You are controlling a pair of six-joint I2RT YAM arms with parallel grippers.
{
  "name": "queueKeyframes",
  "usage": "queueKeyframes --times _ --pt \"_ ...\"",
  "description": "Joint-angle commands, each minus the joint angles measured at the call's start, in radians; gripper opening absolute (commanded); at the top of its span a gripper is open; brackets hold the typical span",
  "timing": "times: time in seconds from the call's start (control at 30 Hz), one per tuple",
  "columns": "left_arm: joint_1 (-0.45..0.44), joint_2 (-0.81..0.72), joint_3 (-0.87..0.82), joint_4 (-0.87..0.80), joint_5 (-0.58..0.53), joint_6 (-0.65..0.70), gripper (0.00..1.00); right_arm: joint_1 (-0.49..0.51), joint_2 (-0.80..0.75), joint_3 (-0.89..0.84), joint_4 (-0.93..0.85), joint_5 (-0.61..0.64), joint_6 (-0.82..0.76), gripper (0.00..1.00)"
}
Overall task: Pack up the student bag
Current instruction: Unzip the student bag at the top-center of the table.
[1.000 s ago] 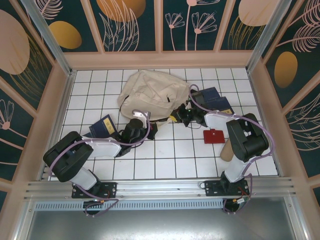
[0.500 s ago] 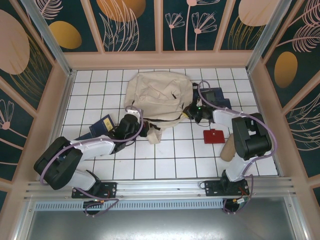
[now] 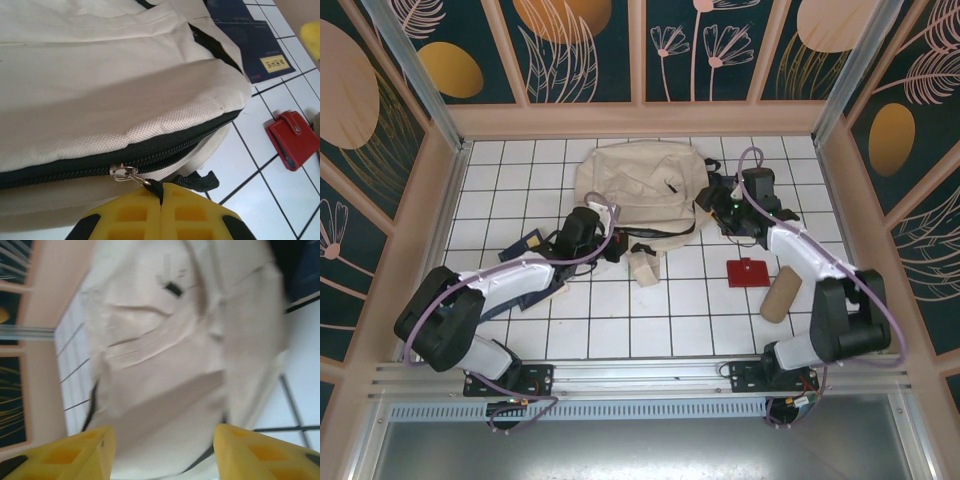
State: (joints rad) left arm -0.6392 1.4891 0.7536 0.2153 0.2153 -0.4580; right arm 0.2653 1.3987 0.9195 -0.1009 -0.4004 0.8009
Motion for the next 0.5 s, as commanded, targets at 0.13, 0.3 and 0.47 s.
queueKeyframes --times 0.13,0.3,0.47 --pt "0.007 0.026 0.091 -0.011 0.096 0.041 0.00 0.193 -0.057 -0.137 0.135 0.002 0.374 0.60" --pt "0.007 0.047 0.119 0.012 0.137 0.030 0.00 0.262 -0.031 -0.199 0.331 0.023 0.549 0.61" --pt "0.007 0.054 0.124 0.014 0.147 0.031 0.00 0.267 0.007 -0.153 0.360 0.070 0.565 0.61"
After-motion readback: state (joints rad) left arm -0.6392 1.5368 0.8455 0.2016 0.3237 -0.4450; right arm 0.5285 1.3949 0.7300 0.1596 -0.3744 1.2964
